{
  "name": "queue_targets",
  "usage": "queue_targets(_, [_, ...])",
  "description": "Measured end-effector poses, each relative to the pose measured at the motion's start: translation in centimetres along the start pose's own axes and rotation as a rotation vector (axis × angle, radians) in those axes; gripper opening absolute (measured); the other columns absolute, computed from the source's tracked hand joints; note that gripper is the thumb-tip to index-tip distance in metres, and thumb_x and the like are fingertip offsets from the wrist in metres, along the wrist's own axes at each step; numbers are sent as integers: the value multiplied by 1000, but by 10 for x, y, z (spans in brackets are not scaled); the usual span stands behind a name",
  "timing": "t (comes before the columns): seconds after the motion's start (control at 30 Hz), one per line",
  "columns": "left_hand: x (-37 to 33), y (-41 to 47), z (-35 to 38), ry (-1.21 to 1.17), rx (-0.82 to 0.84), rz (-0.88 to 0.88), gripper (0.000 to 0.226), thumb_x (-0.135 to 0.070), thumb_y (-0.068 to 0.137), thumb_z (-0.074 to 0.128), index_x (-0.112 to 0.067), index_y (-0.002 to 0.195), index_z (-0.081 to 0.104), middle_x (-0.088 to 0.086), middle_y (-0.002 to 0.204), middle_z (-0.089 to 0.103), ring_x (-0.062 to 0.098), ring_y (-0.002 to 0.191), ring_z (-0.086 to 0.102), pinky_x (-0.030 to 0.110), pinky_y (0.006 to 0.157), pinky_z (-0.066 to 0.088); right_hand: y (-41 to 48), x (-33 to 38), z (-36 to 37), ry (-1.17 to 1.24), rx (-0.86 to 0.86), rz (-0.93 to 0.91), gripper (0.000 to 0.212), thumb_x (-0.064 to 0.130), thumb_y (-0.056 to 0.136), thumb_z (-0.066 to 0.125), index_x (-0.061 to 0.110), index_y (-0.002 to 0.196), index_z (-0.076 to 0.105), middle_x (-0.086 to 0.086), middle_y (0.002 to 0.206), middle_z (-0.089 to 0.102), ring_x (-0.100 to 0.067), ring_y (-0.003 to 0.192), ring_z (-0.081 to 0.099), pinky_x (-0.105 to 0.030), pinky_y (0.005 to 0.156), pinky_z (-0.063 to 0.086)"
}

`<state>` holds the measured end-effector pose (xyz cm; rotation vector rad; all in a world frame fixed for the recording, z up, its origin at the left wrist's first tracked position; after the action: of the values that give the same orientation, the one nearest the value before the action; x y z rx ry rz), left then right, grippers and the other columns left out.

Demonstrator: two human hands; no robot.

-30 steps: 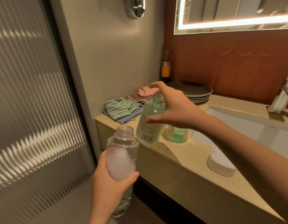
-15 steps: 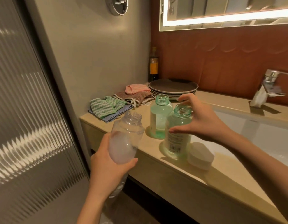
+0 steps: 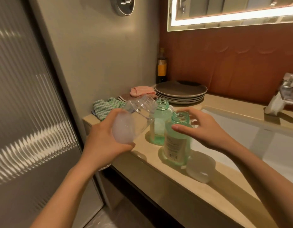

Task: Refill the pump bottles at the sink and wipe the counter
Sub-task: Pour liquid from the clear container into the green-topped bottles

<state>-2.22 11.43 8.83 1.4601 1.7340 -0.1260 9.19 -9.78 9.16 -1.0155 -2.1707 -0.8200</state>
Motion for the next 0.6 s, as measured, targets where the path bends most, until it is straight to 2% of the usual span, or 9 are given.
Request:
queue_targets(0.1, [-6, 8, 2, -2, 24, 17, 76, -22, 52, 86, -48, 111, 46, -16, 96, 55, 3, 79, 55, 32, 65, 51, 3, -3, 0, 20, 39, -4, 53, 61, 62, 63, 36, 108, 58, 21, 105, 61, -4, 100, 57, -22, 80, 46])
queue_targets(0.23, [-12, 19, 9, 44, 76, 44, 77, -33, 47, 82, -50, 111, 44, -12, 100, 58, 11, 83, 60, 35, 67, 54, 7, -8, -2, 59, 45, 0, 48, 62, 56, 67, 38, 97, 60, 18, 101, 65, -3, 97, 58, -24, 78, 47])
queue_targets(0.33, [-17, 26, 15, 83, 100, 54, 77, -37, 44, 74, -54, 111, 40, -11, 100, 59, 15, 83, 61, 39, 68, 54, 9, -10, -1, 79, 53, -3, 53, 64, 53, 68, 35, 98, 61, 15, 101, 66, -3, 96, 59, -25, 79, 49])
queue_targets(0.43, [-21, 33, 19, 130, 119, 70, 79, -38, 44, 74, -50, 115, 42, -9, 99, 60, 17, 81, 61, 39, 67, 54, 10, -11, -1, 74, 63, -3, 54, 63, 53, 67, 35, 99, 60, 18, 100, 64, 1, 94, 56, -16, 74, 44])
queue_targets(0.6, [-23, 39, 23, 204, 135, 81, 83, -39, 44, 73, -49, 120, 42, -8, 97, 59, 19, 78, 60, 40, 65, 53, 10, -9, -2, 50, 78, -3, 69, 64, 53, 65, 27, 111, 61, 11, 109, 63, -7, 100, 55, -18, 74, 44])
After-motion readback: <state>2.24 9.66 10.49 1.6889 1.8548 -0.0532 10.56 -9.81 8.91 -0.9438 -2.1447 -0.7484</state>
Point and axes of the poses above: each hand's wrist, its own y-axis towards the middle knuckle, its own z-axis out of the palm, x = y × z, the point moved 7 cm from there along y, towards the middle knuckle
